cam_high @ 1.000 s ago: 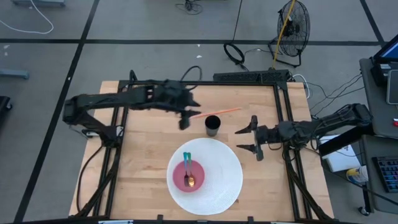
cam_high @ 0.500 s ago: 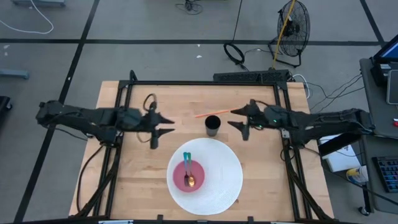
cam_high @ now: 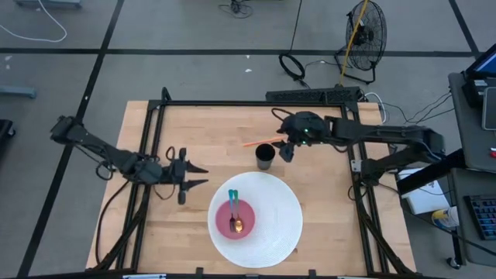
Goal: Pick & Place Utensil
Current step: Put the black cup on the white table mat at the right of the pink bowl
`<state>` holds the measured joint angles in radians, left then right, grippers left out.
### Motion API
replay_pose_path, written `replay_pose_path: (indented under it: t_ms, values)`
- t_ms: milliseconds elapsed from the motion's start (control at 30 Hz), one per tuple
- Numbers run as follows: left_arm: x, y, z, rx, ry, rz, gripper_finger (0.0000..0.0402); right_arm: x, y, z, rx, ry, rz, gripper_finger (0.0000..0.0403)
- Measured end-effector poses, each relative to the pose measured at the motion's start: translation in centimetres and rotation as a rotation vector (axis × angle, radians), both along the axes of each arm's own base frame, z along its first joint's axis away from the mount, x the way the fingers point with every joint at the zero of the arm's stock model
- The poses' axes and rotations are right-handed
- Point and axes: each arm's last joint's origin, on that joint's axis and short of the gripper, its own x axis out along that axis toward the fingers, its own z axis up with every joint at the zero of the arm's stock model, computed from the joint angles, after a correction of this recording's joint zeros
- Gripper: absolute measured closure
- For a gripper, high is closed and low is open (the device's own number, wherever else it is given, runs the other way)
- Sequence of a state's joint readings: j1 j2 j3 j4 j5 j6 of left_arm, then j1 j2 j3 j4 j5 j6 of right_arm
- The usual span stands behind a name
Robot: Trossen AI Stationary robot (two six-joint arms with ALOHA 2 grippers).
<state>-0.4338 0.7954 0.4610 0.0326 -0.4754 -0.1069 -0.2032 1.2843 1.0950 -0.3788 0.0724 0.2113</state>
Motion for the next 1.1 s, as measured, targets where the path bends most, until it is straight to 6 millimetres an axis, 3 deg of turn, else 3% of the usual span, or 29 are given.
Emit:
replay_pose_path:
  t_ms: [400,633,1100]
  values:
    - [-2.4,-2.4,-4.2,0.119,-0.055,0.031,0.0266,2.1,-1.6,-3.5,0.091,0.102,-0.092,0.0149]
    - [-2.7,-2.6,-4.5,0.181,-0.047,0.007,0.0266,2.6,-2.4,-4.6,0.239,0.098,-0.113,0.0149]
    - [-2.9,-2.6,-4.9,0.175,-0.008,0.009,0.0266,2.7,-1.9,-5.0,0.301,0.120,-0.095,0.0149]
